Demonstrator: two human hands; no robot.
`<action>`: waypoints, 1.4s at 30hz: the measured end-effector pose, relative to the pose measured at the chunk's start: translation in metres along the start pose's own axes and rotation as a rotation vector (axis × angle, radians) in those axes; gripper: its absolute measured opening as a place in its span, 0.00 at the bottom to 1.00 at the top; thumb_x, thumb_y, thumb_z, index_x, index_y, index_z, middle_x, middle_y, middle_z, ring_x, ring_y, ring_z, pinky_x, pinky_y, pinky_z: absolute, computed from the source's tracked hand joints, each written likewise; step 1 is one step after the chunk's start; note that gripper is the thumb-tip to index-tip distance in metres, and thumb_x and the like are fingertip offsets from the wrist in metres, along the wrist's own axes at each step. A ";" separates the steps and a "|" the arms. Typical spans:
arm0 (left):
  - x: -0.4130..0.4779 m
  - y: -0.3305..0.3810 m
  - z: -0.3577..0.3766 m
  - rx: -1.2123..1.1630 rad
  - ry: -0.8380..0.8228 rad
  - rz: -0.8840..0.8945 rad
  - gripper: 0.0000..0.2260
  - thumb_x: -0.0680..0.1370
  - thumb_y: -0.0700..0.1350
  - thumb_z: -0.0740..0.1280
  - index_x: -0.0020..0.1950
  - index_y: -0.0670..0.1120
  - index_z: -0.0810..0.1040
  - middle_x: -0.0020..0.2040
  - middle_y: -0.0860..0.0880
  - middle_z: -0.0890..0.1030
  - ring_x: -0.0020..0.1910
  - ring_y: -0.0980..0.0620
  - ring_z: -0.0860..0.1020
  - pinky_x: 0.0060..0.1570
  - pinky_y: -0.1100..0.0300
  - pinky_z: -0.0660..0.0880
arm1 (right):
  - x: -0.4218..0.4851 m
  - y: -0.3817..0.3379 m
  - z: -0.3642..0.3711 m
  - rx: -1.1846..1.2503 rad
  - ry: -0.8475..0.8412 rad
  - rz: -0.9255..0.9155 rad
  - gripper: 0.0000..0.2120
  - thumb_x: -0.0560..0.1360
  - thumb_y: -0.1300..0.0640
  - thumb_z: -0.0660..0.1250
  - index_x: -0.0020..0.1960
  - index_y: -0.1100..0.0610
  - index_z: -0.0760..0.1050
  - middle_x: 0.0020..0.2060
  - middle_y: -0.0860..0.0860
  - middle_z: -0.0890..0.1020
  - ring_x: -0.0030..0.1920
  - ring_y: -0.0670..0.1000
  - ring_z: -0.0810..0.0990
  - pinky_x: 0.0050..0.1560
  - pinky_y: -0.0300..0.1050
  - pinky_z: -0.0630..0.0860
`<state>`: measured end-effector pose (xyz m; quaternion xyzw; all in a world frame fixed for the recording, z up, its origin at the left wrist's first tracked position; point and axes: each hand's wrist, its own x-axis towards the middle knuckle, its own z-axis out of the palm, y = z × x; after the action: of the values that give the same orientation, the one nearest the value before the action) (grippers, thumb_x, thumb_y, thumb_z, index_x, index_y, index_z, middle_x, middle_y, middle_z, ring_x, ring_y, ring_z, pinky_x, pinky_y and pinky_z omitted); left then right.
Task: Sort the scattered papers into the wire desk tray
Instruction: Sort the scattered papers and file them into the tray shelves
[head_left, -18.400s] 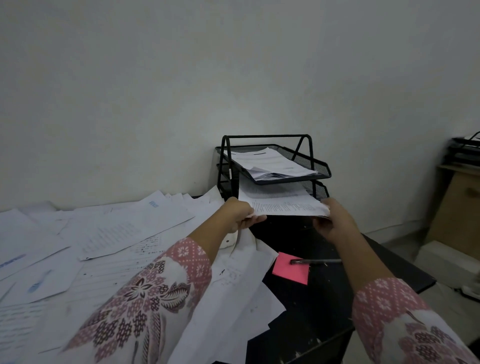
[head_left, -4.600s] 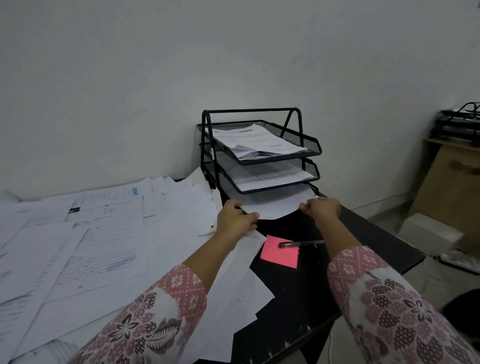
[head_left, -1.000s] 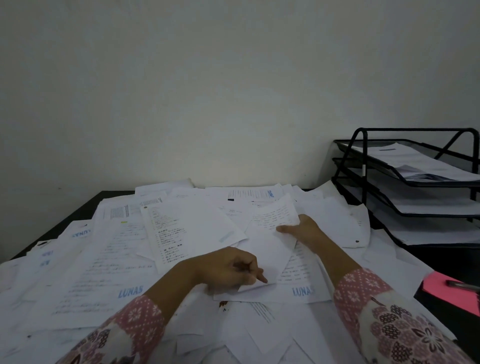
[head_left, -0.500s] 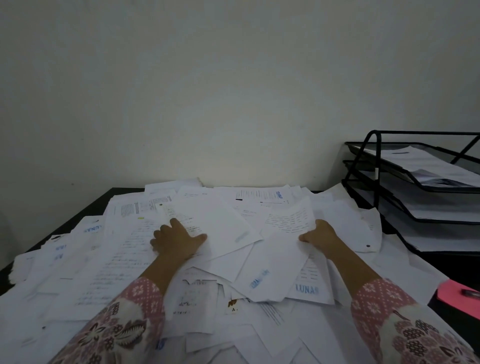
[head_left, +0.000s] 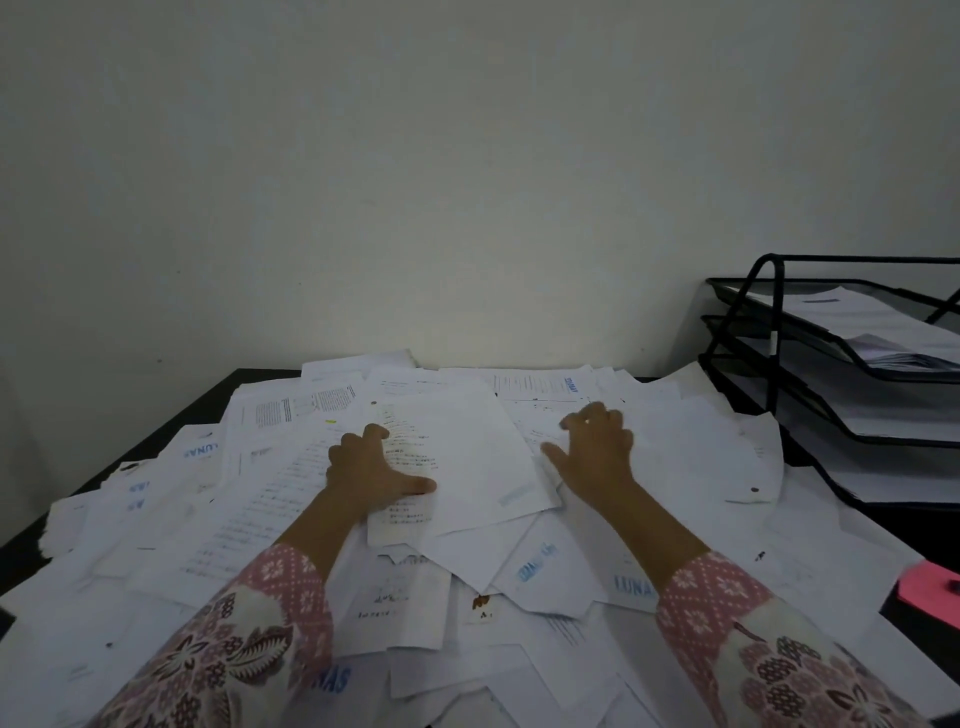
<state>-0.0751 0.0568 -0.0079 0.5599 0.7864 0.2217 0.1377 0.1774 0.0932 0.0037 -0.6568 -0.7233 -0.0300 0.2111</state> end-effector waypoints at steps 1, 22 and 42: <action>0.000 0.001 0.000 0.004 -0.004 -0.006 0.45 0.61 0.64 0.76 0.71 0.48 0.61 0.65 0.42 0.66 0.66 0.42 0.65 0.63 0.49 0.66 | -0.001 -0.007 0.003 0.055 -0.065 -0.012 0.25 0.75 0.41 0.63 0.64 0.58 0.69 0.63 0.56 0.69 0.63 0.56 0.66 0.61 0.50 0.65; 0.000 0.011 0.002 0.092 0.045 -0.037 0.32 0.71 0.57 0.71 0.66 0.41 0.64 0.62 0.41 0.70 0.60 0.43 0.72 0.53 0.53 0.72 | 0.002 0.020 -0.021 0.452 -0.500 0.448 0.08 0.72 0.63 0.64 0.36 0.61 0.66 0.34 0.55 0.73 0.37 0.55 0.74 0.37 0.40 0.71; 0.004 0.025 0.002 0.087 -0.039 0.021 0.32 0.69 0.68 0.65 0.54 0.40 0.76 0.51 0.43 0.80 0.50 0.45 0.78 0.50 0.54 0.75 | 0.002 0.001 -0.013 0.460 -0.383 0.365 0.19 0.70 0.54 0.74 0.37 0.60 0.65 0.37 0.53 0.74 0.43 0.54 0.75 0.30 0.38 0.69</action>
<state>-0.0548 0.0680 0.0032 0.5780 0.7864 0.1777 0.1261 0.1823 0.0907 0.0160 -0.7043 -0.6081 0.2959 0.2159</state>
